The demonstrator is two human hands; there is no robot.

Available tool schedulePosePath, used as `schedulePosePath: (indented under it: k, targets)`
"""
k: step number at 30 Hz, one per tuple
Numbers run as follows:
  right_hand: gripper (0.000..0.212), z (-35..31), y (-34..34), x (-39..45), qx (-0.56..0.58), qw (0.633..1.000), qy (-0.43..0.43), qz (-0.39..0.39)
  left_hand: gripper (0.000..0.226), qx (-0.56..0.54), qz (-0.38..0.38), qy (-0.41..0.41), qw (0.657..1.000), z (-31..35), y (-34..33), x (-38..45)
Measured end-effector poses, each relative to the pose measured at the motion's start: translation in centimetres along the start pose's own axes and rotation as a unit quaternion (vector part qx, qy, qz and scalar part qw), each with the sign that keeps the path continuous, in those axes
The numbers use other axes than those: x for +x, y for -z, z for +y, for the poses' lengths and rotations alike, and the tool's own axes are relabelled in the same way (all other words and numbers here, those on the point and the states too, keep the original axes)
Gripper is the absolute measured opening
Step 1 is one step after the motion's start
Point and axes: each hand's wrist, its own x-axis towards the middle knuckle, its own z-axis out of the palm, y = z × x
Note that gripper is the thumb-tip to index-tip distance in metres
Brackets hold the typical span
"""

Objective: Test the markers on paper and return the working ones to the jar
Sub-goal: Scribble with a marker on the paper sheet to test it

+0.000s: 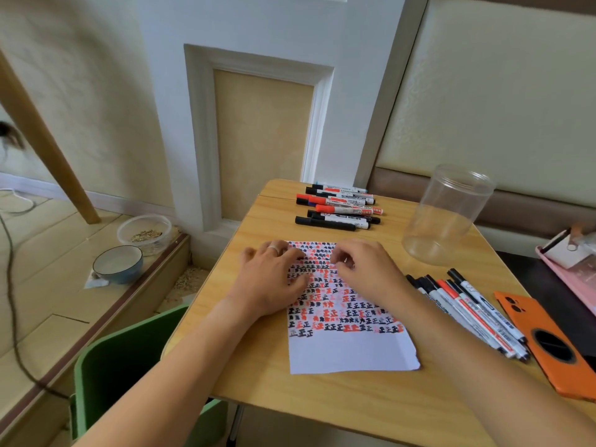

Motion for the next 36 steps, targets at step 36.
schedulePosePath:
  k: [36]
  targets:
    - [0.025,-2.2,1.0,-4.8,-0.112,0.969,0.144,0.167,0.019,-0.238,0.126,-0.135,0.953,2.6,0.8,-2.3]
